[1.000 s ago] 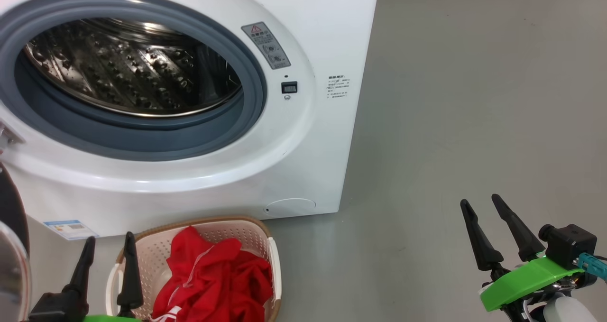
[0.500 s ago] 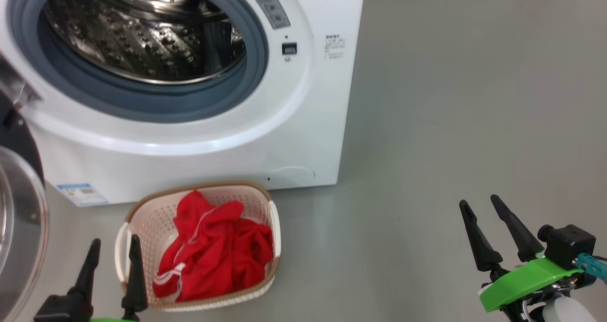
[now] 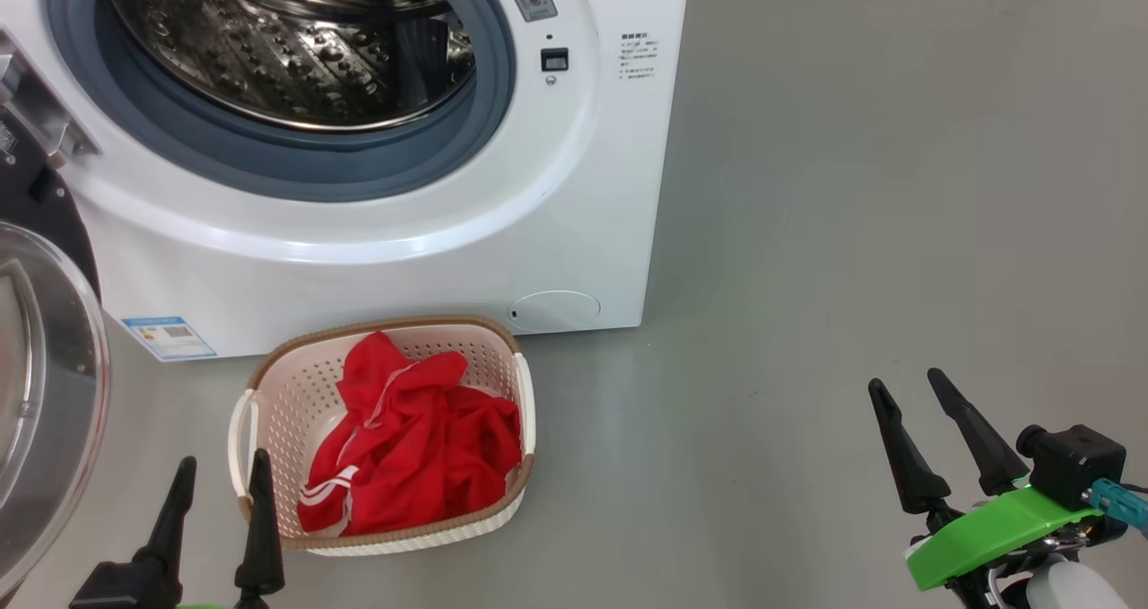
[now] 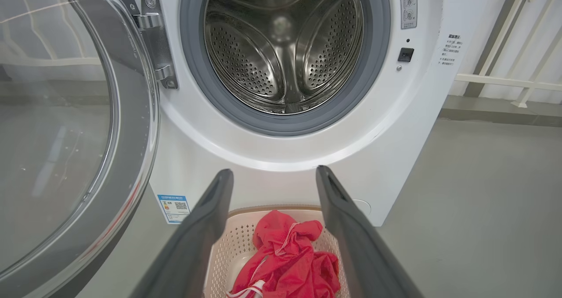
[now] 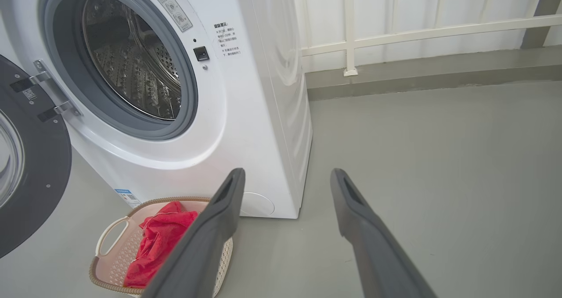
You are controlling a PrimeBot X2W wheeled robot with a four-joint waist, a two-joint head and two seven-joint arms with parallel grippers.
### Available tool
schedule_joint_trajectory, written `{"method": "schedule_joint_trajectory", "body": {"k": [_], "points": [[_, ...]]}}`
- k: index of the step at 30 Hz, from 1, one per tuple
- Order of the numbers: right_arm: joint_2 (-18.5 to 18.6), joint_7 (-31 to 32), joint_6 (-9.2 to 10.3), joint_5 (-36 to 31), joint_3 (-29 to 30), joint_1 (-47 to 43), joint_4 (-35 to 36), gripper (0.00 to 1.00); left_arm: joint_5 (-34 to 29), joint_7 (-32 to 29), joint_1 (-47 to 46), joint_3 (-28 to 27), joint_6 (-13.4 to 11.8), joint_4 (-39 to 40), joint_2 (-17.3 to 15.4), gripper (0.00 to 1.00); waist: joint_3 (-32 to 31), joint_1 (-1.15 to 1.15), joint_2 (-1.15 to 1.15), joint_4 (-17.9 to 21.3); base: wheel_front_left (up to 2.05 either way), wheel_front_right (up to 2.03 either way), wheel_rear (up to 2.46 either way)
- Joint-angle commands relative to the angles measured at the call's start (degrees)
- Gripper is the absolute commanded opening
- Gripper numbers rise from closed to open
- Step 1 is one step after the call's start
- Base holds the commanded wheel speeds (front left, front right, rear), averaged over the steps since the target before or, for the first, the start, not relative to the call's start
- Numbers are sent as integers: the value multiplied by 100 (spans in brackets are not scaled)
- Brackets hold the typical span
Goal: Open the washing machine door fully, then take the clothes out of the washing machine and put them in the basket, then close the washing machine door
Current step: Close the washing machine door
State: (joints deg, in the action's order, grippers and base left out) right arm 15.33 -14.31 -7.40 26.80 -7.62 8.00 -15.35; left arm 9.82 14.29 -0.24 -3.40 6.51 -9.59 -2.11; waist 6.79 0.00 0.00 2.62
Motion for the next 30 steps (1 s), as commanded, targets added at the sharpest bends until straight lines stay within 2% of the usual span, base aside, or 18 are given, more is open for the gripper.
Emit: {"method": "schedule_joint_trajectory", "body": {"k": [1,6,12,30], "points": [[95,-69,-9,-46,-126,-36,139,100,53,71,-89,-160,-56,165,-77,100,1,0,0,-3,0,0,0],[87,-69,-9,-55,-161,-18,141,100,180,71,-109,-129,-121,110,-76,100,9,0,0,-125,0,0,0],[58,-69,-9,-61,-342,42,116,100,382,71,-29,-109,-261,58,-76,100,9,0,0,-489,0,0,0],[48,-69,-9,91,-1579,602,-240,100,793,71,329,199,-653,52,-76,100,-189,0,0,-2265,0,0,0]]}}
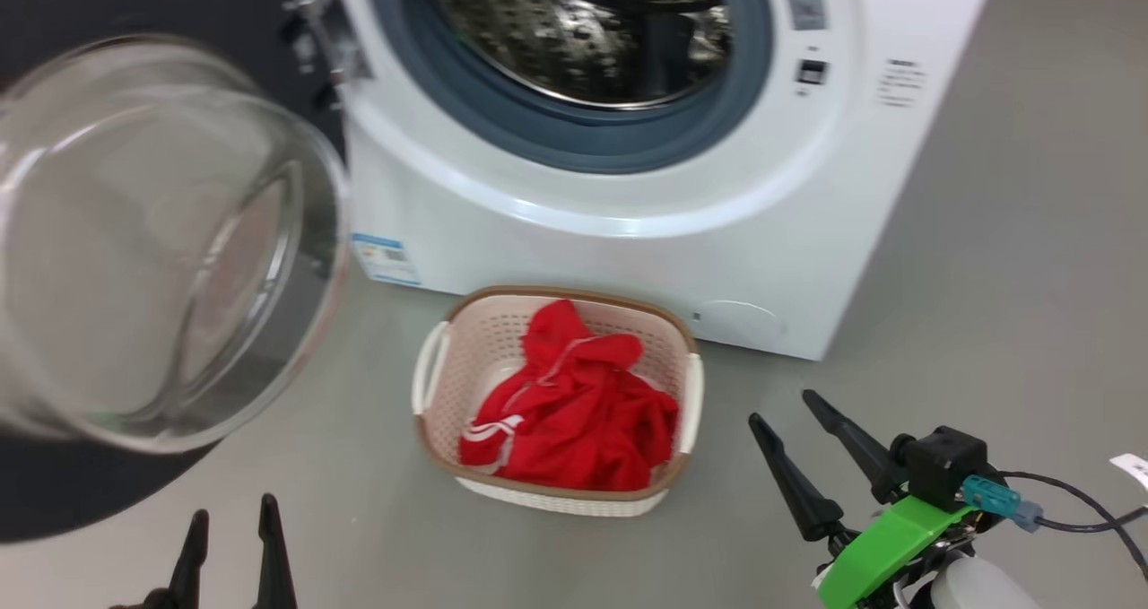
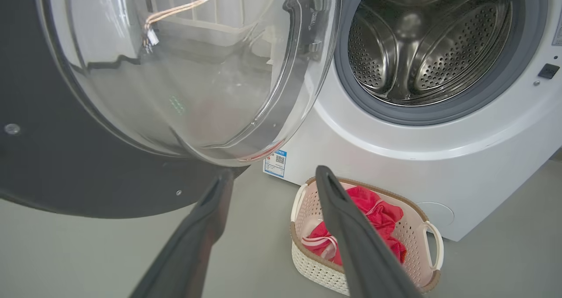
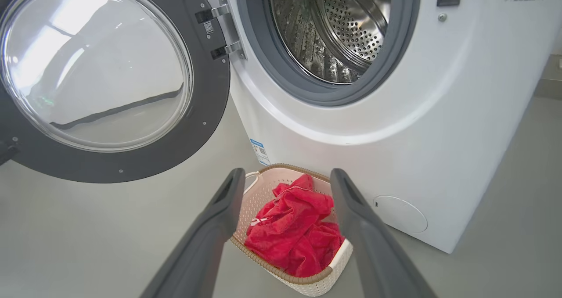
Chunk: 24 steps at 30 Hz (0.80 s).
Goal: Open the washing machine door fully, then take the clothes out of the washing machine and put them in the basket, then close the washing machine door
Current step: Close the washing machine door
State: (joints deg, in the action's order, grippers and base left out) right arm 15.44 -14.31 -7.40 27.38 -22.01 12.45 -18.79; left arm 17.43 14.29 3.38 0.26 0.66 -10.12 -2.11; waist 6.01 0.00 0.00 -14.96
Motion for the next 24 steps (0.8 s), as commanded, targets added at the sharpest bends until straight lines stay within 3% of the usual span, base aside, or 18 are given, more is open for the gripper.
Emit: {"method": "schedule_joint_trajectory", "body": {"k": [1,9,24], "points": [[38,-69,-9,49,-185,176,89,100,32,71,-9,-161,-78,105,-76,100,-128,0,0,-596,0,0,0],[86,-69,-9,144,-417,252,23,100,186,71,152,-106,-167,50,-76,100,-177,0,0,-1205,0,0,0],[37,-69,-9,220,-541,221,-13,100,250,71,322,-73,-250,106,-76,100,-266,0,0,-1426,0,0,0]]}}
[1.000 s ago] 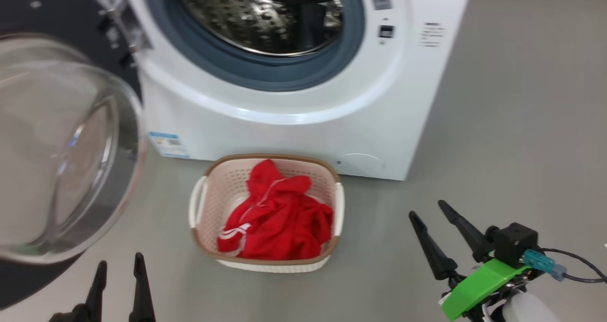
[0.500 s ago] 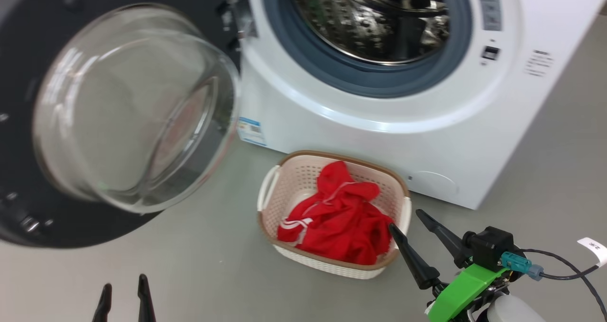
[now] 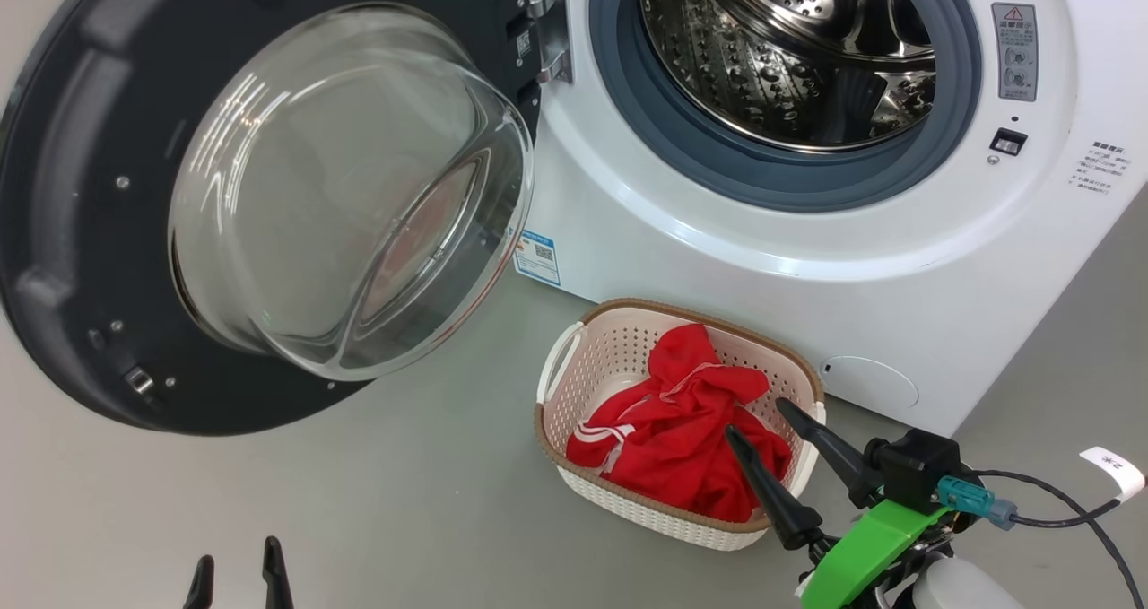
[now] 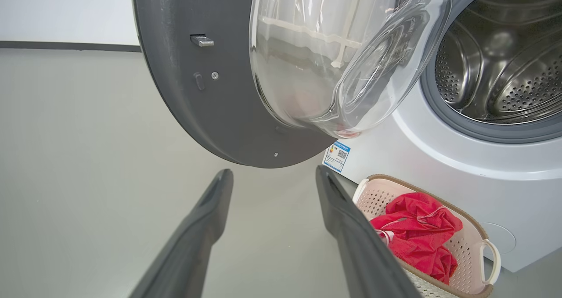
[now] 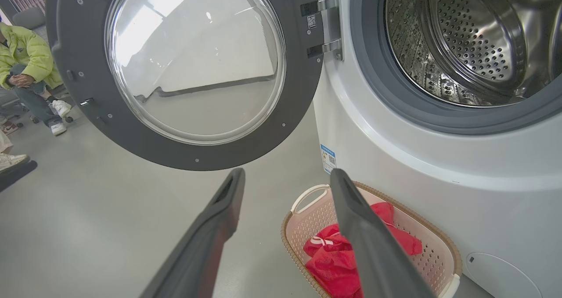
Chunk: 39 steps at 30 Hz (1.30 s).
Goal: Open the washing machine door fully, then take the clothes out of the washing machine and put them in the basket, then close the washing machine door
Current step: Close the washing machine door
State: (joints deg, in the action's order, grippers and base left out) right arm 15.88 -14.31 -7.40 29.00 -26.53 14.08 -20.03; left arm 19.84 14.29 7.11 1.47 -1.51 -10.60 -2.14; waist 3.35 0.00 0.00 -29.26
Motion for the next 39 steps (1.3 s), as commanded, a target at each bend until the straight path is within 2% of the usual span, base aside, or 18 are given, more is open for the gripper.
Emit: {"method": "schedule_joint_trajectory", "body": {"k": [1,5,7,8,14,18,22,26,30,31,36,39], "points": [[-9,-69,-9,61,-95,57,111,100,7,71,-56,-197,-31,160,-74,100,-1,0,0,10,0,0,0],[-10,-69,-9,63,-86,50,111,100,132,71,-111,-239,11,274,-74,100,-7,0,0,33,0,0,0],[-9,-69,-9,60,-61,36,117,100,255,71,-170,-301,58,435,-74,18,-12,0,0,34,0,0,0],[-10,-69,-9,55,-43,26,121,100,304,71,-206,-339,104,542,-74,0,-17,0,0,32,0,0,0],[-26,-69,-9,14,38,-9,151,100,114,71,-598,-936,424,1429,-75,0,-2,0,0,49,0,0,0],[-32,-69,-9,-9,114,-33,172,100,32,71,-1158,-1462,662,1954,-233,0,26,0,0,50,0,0,0],[-21,-69,-9,-38,158,-28,188,100,700,71,-1871,-1984,818,2006,-439,0,99,0,0,76,0,0,0],[-10,-69,-9,-55,200,-15,200,100,1230,71,-2634,-2387,873,1394,-1108,0,166,0,0,121,0,0,0],[3,-69,-9,-67,211,5,205,100,1854,-59,-3474,-2756,886,310,-1732,0,224,0,0,184,0,0,0],[3,-69,-9,-67,211,5,205,100,1854,-59,-3474,-2756,886,310,-1732,0,224,0,0,184,0,0,0],[47,-69,-9,-76,225,43,201,100,2527,-564,-4417,-3064,890,-1214,-2412,0,321,0,0,260,0,0,0],[77,-69,-9,-84,248,57,203,100,2901,-1153,-4878,-3093,858,-2079,-2619,0,373,0,0,270,0,0,0]]}}
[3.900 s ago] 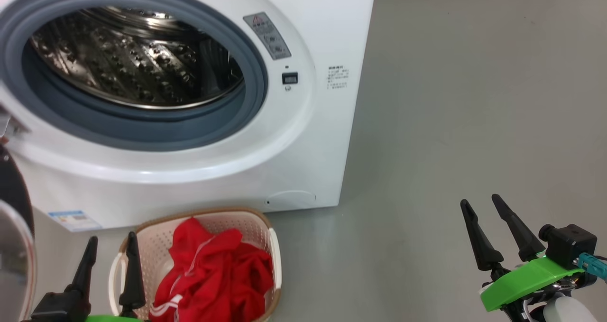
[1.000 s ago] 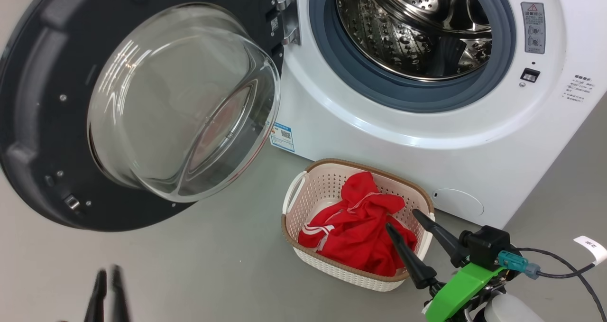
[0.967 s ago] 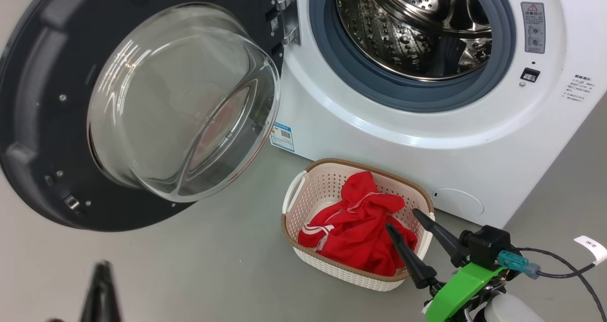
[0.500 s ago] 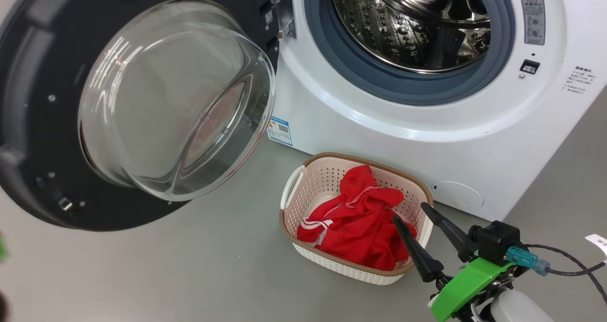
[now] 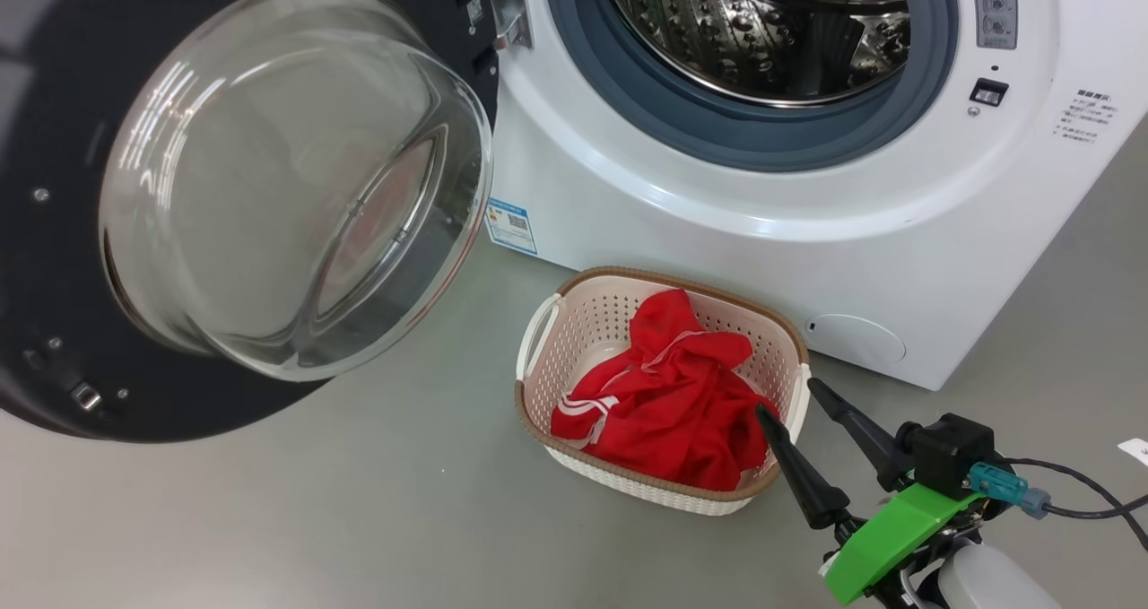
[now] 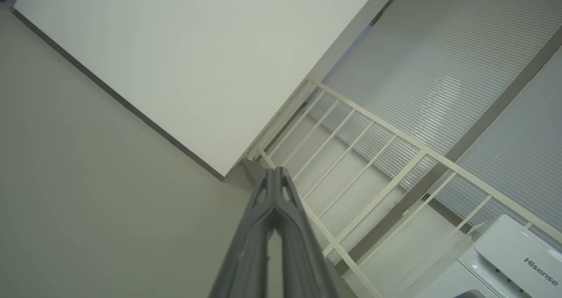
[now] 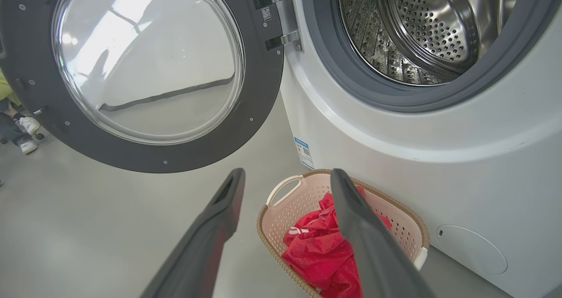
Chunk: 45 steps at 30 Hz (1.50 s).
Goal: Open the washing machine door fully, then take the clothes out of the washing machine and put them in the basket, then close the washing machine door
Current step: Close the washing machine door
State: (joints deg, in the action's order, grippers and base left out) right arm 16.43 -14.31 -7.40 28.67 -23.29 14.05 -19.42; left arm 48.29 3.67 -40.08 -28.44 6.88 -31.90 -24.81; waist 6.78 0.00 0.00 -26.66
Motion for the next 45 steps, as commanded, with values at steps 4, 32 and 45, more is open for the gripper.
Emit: {"method": "schedule_joint_trajectory", "body": {"k": [4,32,45], "points": [[57,-69,-9,-73,-66,87,147,100,647,-1788,-734,22,-103,-1309,-655,0,123,0,0,5,0,0,0],[65,-69,-9,-71,-78,145,118,100,2082,-6832,-47,869,58,-380,-329,0,126,0,0,158,0,0,0],[-21,-69,-9,-91,73,0,164,100,3328,-8310,1282,1008,60,2326,173,0,-49,0,0,309,0,0,0]]}}
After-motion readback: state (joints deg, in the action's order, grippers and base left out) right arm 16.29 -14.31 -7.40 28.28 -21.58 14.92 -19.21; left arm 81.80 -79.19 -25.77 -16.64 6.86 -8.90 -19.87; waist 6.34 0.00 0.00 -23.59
